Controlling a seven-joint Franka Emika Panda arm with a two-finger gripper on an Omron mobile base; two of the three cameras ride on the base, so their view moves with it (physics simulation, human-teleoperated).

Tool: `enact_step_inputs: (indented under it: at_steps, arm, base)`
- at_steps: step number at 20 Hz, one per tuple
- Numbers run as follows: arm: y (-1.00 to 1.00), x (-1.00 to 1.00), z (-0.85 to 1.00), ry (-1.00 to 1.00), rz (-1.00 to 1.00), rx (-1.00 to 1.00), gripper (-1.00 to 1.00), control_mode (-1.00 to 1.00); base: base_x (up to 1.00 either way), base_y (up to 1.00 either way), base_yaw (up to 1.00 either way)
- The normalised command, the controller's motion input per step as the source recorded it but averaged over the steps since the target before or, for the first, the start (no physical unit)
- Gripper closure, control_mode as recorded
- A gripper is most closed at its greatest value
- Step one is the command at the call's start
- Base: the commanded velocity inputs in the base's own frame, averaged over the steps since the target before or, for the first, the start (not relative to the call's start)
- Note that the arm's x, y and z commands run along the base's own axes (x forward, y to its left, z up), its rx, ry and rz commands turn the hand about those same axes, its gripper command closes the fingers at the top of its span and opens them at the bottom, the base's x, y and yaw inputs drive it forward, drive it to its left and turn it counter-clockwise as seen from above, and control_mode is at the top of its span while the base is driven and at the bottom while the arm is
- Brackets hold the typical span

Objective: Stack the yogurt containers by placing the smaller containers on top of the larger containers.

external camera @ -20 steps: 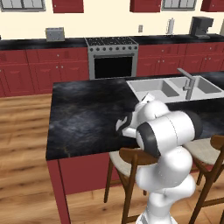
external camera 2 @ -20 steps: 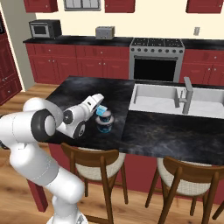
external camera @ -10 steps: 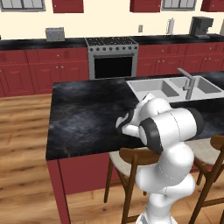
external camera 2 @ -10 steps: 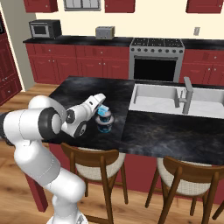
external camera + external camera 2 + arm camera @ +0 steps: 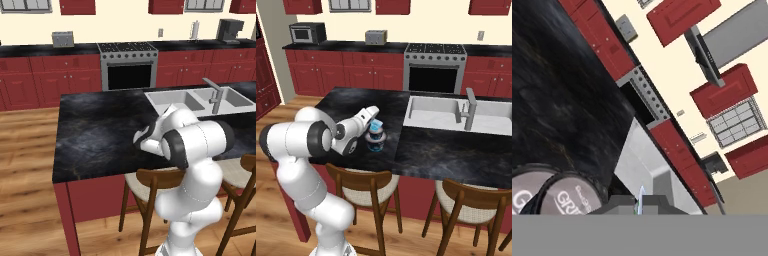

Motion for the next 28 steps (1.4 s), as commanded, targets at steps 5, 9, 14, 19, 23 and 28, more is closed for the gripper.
enact_step_inputs:
  at_steps: [5,9,14,19,23,28]
  arm:
    - [0.00,0.00,-0.14,0.00,0.00,-0.03,1.00,-1.00]
    - [0.00,0.01,-0.14,0.00,0.00,-0.03,1.00,-1.00]
    - [0.01,0.04,-0.11,0.00,0.00,-0.04,1.00,-1.00]
    - [0.05,0.07,-0.03,0.00,0.00,-0.03,1.00,-1.00]
    - [0.05,0.06,0.00,0.00,0.00,-0.01,1.00,-1.00]
    - [0.09,0.06,0.00,0.00,0.00,-0.03,1.00,-1.00]
  base:
    - [0.00,0.00,0.00]
    - [0.00,0.00,0.00]
    - [0.00,0.00,0.00]
    - [0.00,0.00,0.00]
    - [0.00,0.00,0.00]
    - [0.00,0.00,0.00]
